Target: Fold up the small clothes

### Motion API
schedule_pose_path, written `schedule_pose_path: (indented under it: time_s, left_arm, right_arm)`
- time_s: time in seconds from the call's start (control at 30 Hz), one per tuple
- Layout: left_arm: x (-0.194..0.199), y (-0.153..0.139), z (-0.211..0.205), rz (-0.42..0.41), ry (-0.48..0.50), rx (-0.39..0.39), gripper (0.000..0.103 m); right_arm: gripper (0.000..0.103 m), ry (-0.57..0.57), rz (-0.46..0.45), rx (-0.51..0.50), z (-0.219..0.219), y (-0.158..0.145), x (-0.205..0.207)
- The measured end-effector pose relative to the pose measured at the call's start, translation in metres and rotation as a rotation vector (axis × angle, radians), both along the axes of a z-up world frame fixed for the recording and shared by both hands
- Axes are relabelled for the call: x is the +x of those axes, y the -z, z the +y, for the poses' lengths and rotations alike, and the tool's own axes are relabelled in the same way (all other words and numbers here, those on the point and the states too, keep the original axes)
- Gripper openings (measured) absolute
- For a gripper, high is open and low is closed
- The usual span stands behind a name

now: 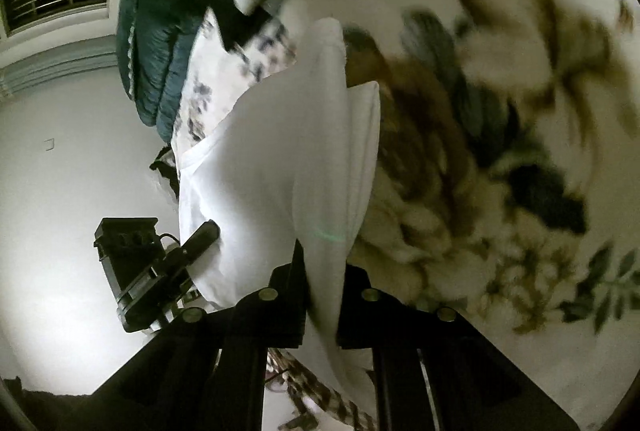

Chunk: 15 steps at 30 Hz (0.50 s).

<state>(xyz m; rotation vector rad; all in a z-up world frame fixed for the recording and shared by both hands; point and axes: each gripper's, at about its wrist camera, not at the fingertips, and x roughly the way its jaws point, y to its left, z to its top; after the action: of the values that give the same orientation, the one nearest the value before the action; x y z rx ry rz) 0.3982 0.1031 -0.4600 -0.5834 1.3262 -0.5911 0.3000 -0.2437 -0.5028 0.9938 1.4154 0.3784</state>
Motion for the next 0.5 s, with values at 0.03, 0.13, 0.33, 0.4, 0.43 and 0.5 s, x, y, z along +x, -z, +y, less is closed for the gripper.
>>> schedule_pose_path:
  time_s: [0.03, 0.13, 0.33, 0.4, 0.43, 0.5]
  left_arm:
    - [0.006, -0.006, -0.002, -0.009, 0.003, 0.001, 0.013]
    - [0.041, -0.032, -0.019, -0.06, 0.009, 0.016, 0.013]
    - [0.13, -0.061, -0.06, -0.19, 0.003, 0.089, 0.013]
    - [0.157, -0.061, -0.07, -0.216, -0.005, 0.107, 0.013]
    - [0.174, -0.059, -0.075, -0.227, -0.011, 0.118, 0.013]
    - [0.2, -0.053, -0.083, -0.234, -0.023, 0.137, 0.013]
  right_arm:
    - [0.01, 0.002, -0.013, -0.007, -0.004, -0.009, 0.007]
    - [0.01, 0.014, -0.058, -0.031, -0.019, -0.038, 0.037]
    - [0.01, 0.014, -0.153, -0.097, -0.049, -0.079, 0.134]
    - [0.01, 0.006, -0.173, -0.121, -0.059, -0.083, 0.175]
    - [0.01, 0.004, -0.179, -0.129, -0.06, -0.083, 0.19]
    - [0.01, -0.013, -0.191, -0.156, -0.067, -0.081, 0.232]
